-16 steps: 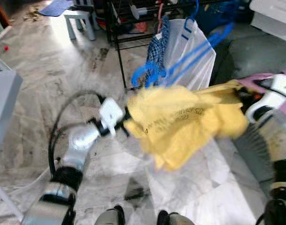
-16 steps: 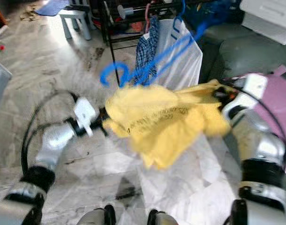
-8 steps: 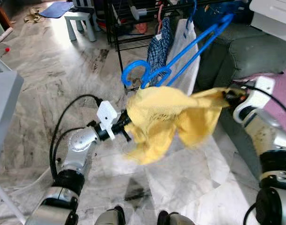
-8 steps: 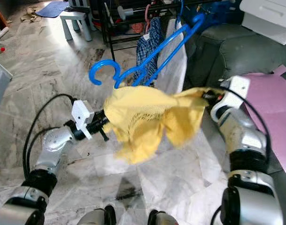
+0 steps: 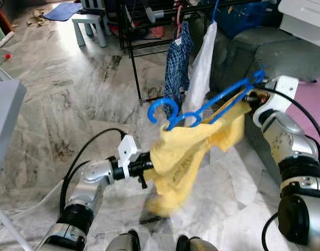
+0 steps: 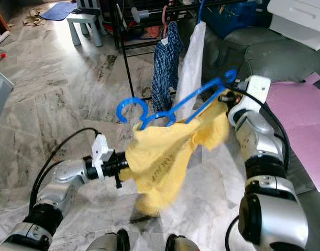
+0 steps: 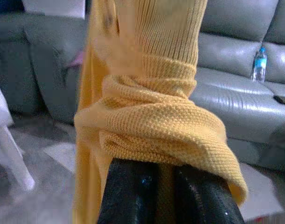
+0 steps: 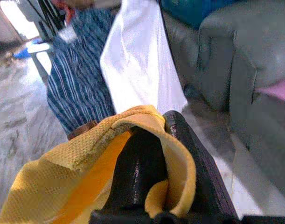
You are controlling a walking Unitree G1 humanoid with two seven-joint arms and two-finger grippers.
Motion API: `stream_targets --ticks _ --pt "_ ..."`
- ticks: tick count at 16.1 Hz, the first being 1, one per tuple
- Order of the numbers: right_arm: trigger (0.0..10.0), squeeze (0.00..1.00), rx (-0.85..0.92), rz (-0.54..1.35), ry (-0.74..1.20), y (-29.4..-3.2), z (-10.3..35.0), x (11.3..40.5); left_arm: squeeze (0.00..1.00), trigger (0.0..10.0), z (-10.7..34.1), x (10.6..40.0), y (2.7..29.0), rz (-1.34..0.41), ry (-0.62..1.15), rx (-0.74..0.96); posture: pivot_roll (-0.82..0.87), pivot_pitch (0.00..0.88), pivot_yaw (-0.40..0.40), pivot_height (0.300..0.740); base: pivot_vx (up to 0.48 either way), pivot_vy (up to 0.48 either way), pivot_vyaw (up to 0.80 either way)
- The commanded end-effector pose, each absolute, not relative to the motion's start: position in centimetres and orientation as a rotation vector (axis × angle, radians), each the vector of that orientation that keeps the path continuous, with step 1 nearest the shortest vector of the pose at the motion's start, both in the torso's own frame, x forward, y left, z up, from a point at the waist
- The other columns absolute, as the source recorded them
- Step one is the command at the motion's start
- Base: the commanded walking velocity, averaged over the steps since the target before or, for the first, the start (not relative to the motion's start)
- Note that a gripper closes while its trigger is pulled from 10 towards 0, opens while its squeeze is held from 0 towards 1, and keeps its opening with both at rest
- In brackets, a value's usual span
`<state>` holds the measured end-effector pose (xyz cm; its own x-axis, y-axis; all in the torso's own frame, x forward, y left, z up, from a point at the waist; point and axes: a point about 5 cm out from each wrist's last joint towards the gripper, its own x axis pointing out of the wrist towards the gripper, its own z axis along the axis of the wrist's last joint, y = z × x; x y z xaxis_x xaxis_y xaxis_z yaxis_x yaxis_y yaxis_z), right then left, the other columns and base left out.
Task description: Hang hanger
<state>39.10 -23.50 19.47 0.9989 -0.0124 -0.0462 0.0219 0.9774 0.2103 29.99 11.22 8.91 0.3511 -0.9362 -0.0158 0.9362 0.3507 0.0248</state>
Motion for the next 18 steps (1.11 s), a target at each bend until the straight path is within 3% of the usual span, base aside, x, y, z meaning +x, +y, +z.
stream_targets --ticks 1,10,18 --pt "0.0 0.0 0.179 -0.038 -0.05 -24.2 22.1 39.5 0.0 0.0 8.3 29.9 11.5 -1.21 0.033 0.05 -0.1 0.123 -0.024 0.74 0.0 0.0 0.0" --pt "0.0 0.0 0.066 0.005 -0.233 -24.4 27.4 39.8 0.0 0.0 5.4 29.6 13.3 -1.112 0.221 0.14 -0.1 0.118 -0.024 0.74 0.0 0.0 0.0" --pt "0.0 0.0 0.058 0.025 -0.243 -24.1 27.6 39.8 0.0 0.0 5.2 29.6 13.5 -1.102 0.245 0.159 -0.1 0.117 -0.023 0.74 0.0 0.0 0.0"
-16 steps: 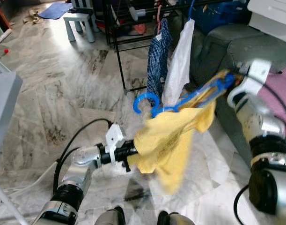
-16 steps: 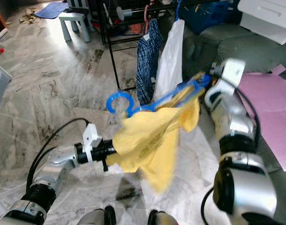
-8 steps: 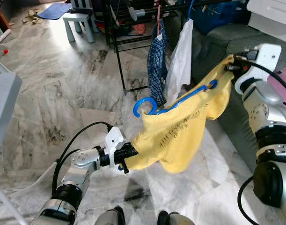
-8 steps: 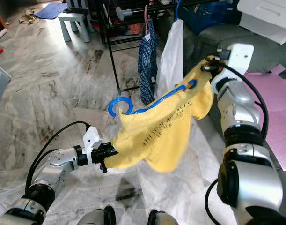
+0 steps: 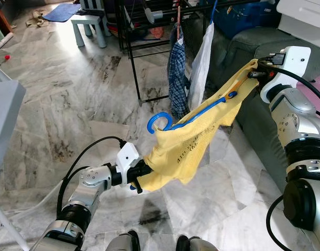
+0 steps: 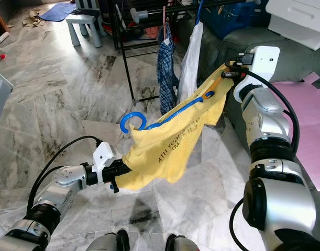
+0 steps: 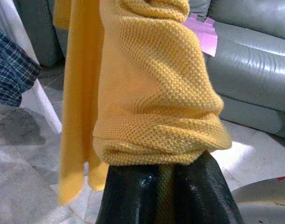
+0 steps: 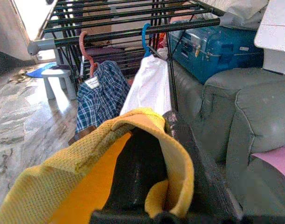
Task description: Hang hanger
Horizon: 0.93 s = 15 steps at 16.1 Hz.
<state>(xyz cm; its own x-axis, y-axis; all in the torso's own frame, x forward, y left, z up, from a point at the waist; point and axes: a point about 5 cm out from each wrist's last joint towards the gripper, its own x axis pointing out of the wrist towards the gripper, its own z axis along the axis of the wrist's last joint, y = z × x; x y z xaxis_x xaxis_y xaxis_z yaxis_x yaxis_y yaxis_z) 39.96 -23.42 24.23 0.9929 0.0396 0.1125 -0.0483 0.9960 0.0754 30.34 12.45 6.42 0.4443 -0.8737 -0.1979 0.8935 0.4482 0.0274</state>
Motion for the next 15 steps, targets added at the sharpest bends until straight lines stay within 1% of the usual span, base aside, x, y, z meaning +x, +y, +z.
stream_targets --ticks 1,9,10,11,12,14,15 --pt "0.0 0.0 0.058 0.025 -0.243 -24.1 27.6 39.8 0.0 0.0 5.2 29.6 13.5 -1.102 0.245 0.159 -0.1 0.117 -0.023 0.74 0.0 0.0 0.0" --pt "0.0 0.0 0.058 0.025 -0.243 -24.1 27.6 39.8 0.0 0.0 5.2 29.6 13.5 -1.102 0.245 0.159 -0.1 0.117 -0.023 0.74 0.0 0.0 0.0" --pt "0.0 0.0 -0.028 0.165 -0.164 -20.5 24.5 39.9 0.0 0.0 4.9 30.8 12.9 -0.994 0.308 0.231 -0.1 0.12 -0.014 0.74 0.0 0.0 0.0" --pt "0.0 0.0 -0.111 0.318 -0.065 -16.2 20.4 39.2 0.0 0.0 4.9 32.0 12.2 -0.867 0.352 0.31 -0.1 0.115 -0.014 0.74 0.0 0.0 0.0" --pt "0.0 0.0 -0.156 0.348 -0.049 -15.0 19.3 39.1 0.0 0.0 4.9 32.2 12.2 -0.832 0.359 0.326 -0.09 0.112 -0.014 0.74 0.0 0.0 0.0" --pt "0.0 0.0 -0.268 0.359 -0.05 -14.0 18.8 39.2 0.0 0.0 4.8 32.2 12.3 -0.809 0.359 0.318 -0.08 0.107 -0.016 0.74 0.0 0.0 0.0" --pt "0.0 0.0 -0.238 0.385 -0.047 -12.9 18.5 39.0 0.0 0.0 4.9 32.3 12.3 -0.777 0.354 0.297 -0.08 0.108 -0.016 0.74 0.0 0.0 0.0"
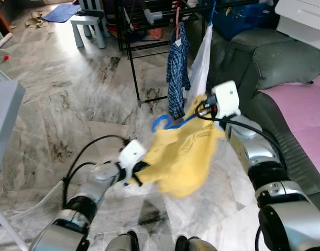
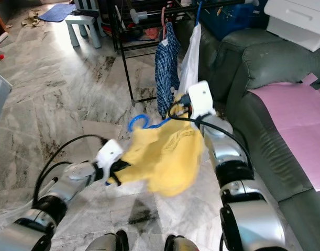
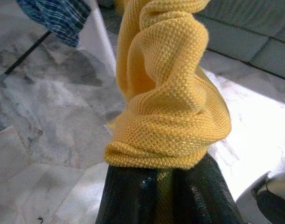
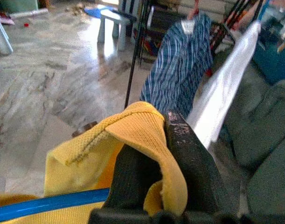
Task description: Hang hanger
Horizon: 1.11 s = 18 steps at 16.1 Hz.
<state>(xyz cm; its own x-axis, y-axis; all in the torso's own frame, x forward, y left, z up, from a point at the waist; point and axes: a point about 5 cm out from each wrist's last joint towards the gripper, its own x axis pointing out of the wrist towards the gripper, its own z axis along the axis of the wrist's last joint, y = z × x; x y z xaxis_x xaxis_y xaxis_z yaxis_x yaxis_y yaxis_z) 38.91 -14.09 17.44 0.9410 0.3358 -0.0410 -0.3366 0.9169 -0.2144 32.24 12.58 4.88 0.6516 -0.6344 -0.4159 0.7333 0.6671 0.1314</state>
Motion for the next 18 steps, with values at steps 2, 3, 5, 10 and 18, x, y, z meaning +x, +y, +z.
stream_targets --ticks 2,3,5,10,18 --pt "0.0 0.0 -0.212 0.452 -0.04 -11.4 18.0 38.3 0.0 0.0 5.0 32.7 12.2 -0.708 0.344 0.281 -0.08 0.109 -0.016 0.74 0.0 0.0 0.0" --pt "0.0 0.0 -0.207 0.485 -0.041 -10.7 17.9 37.9 0.0 0.0 5.1 32.9 12.2 -0.669 0.334 0.268 -0.07 0.111 -0.015 0.74 0.0 0.0 0.0" --pt "0.0 0.0 -0.22 0.516 -0.046 -10.1 17.6 37.3 0.0 0.0 5.2 33.2 12.4 -0.608 0.329 0.277 -0.08 0.113 -0.01 0.74 0.0 0.0 0.0" --pt "0.0 0.0 -0.268 0.4 -0.064 -13.0 17.7 36.8 0.0 0.0 4.8 32.9 12.6 -0.599 0.34 0.316 -0.08 0.11 -0.005 0.74 0.0 0.0 0.0" --pt "0.0 0.0 -0.22 -0.334 -0.159 -27.9 23.1 37.7 0.0 0.0 5.5 32.4 13.6 -0.76 0.318 0.374 -0.08 0.114 -0.002 0.74 0.0 0.0 0.0"
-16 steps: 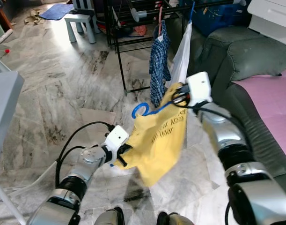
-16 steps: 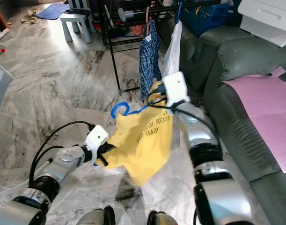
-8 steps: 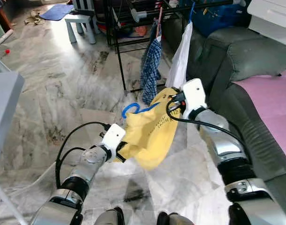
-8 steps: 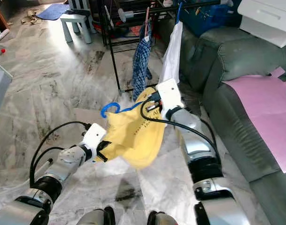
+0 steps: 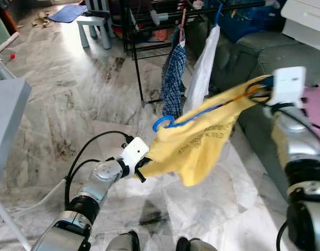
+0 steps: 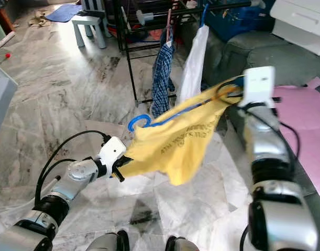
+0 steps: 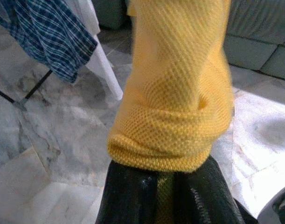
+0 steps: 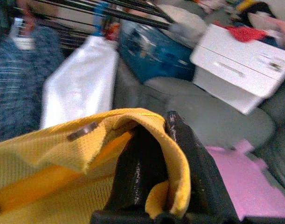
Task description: Hang hanger
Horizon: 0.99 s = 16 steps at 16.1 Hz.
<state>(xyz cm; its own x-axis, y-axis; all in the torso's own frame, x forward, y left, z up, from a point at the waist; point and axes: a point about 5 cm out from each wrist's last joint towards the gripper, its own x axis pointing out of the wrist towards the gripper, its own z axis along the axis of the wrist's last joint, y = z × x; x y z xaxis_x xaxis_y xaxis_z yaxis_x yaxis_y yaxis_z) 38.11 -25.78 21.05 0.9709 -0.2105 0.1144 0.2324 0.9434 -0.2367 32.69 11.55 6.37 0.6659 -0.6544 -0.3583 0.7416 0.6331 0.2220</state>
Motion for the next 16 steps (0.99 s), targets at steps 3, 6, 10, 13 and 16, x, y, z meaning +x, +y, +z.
stream_targets --ticks 3,6,10,13,16 --pt "0.0 0.0 -0.207 -0.375 -0.155 -29.2 22.9 37.2 0.0 0.0 5.7 32.6 14.0 -0.753 0.324 0.379 -0.08 0.116 0.004 0.74 0.0 0.0 0.0" --pt "0.0 0.0 -0.148 -0.306 -0.185 -27.5 22.9 37.6 0.0 0.0 5.4 32.5 14.0 -0.749 0.356 0.389 -0.09 0.115 0.008 0.74 0.0 0.0 0.0" --pt "0.0 0.0 -0.06 -0.039 -0.196 -21.1 23.4 38.2 0.0 0.0 5.3 33.1 13.5 -0.668 0.358 0.382 -0.09 0.111 0.005 0.74 0.0 0.0 0.0" --pt "0.0 0.0 -0.003 0.282 -0.096 -14.6 21.0 36.6 0.0 0.0 5.9 33.8 12.3 -0.618 0.329 0.315 -0.09 0.108 0.007 0.74 0.0 0.0 0.0" --pt "0.0 0.0 -0.027 0.471 0.073 -12.4 17.5 34.2 0.0 0.0 7.8 35.2 12.1 -0.524 0.261 0.261 -0.09 0.104 0.01 0.74 0.0 0.0 0.0"
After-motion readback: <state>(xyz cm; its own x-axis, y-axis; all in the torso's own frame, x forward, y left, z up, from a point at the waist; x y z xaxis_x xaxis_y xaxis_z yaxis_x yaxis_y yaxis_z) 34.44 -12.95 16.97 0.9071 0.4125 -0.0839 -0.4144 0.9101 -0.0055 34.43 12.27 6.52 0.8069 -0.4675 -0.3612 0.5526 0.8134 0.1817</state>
